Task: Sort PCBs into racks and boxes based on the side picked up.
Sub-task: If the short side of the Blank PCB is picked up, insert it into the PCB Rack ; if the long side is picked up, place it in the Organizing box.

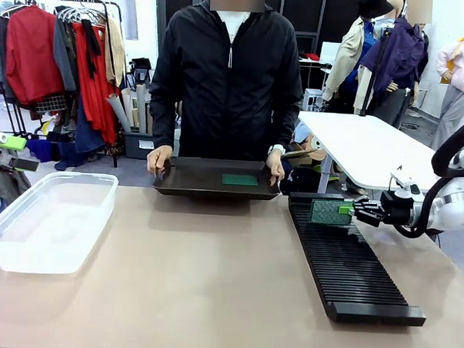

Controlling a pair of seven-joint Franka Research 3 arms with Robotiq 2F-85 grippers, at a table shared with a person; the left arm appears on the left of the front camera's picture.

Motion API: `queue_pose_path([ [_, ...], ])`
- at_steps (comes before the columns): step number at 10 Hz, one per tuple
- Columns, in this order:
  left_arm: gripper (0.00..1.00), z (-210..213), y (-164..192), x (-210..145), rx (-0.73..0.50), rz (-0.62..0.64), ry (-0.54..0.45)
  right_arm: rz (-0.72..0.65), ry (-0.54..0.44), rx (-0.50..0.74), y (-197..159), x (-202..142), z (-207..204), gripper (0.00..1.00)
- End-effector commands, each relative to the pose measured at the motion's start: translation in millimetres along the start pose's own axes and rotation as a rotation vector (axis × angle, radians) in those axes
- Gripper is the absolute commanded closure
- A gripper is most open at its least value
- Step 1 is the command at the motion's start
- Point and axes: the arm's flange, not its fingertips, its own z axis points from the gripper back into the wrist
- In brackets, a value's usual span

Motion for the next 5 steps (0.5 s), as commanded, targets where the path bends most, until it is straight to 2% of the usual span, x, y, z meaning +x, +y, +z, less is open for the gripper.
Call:
queue_pose_path([
  [1, 0.0, 0.4, -1.2, 0.8, -0.002, -0.004, -0.001, 0.012, 0.004, 0.014, -1.5, -3.1, -1.8, 1.0],
  [5, 0.0, 0.4, -1.2, 0.8, -0.002, -0.004, -0.001, 0.002, -0.016, 0.026, -1.9, -4.7, -2.8, 1.0],
])
